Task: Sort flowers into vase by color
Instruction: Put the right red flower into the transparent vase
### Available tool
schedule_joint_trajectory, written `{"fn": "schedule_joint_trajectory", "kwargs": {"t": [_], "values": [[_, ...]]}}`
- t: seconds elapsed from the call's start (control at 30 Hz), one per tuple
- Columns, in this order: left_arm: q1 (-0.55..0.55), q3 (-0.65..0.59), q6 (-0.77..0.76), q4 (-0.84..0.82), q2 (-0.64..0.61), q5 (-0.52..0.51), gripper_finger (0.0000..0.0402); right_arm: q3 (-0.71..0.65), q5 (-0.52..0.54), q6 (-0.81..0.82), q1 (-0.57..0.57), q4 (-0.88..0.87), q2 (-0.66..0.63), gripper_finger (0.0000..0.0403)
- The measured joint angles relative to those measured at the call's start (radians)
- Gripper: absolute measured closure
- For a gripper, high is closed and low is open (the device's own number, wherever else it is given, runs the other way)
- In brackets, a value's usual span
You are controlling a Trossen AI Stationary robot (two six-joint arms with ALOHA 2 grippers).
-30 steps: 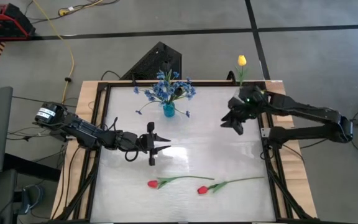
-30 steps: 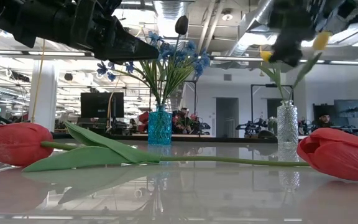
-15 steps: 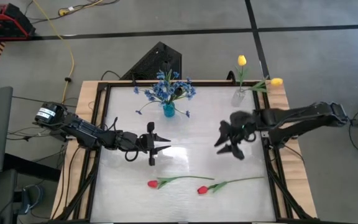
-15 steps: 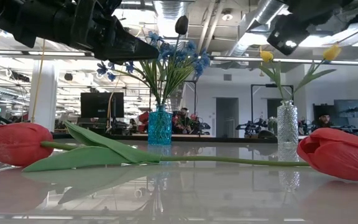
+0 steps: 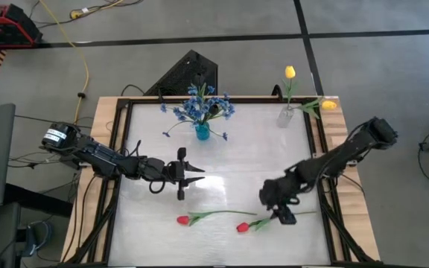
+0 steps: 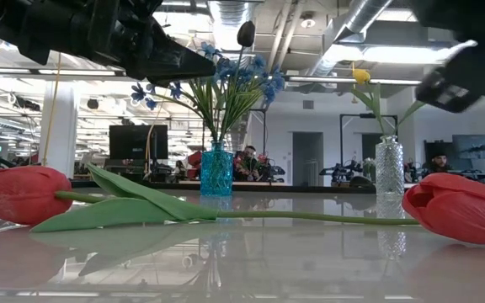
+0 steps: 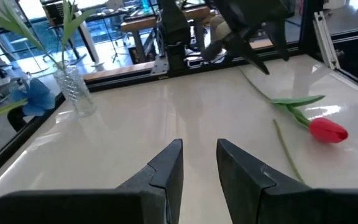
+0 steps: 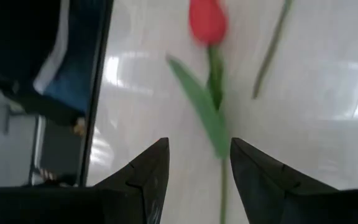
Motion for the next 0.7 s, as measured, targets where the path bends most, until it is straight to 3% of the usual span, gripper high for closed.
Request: {"fn": "schedule_joint_trajectory", "kwargs": {"t": [0.37,0.53,0.7], "values": [[0.000,0.000,-0.030,-0.067,0.000,-0.001,0.0315,0.000,0.003,0.000,0.130,-0.018,0.180,0.0244],[0.001,0.000,0.047,-0.057,0.000,-0.005,0.0315,0.000,0.103,-0.004,0.147,-0.015,0.256,0.0273],[0.013,0.000,0.055,-0.048,0.000,-0.010,0.0315,0.003,0.045,0.016,0.146,-0.007,0.281,0.0292]]}}
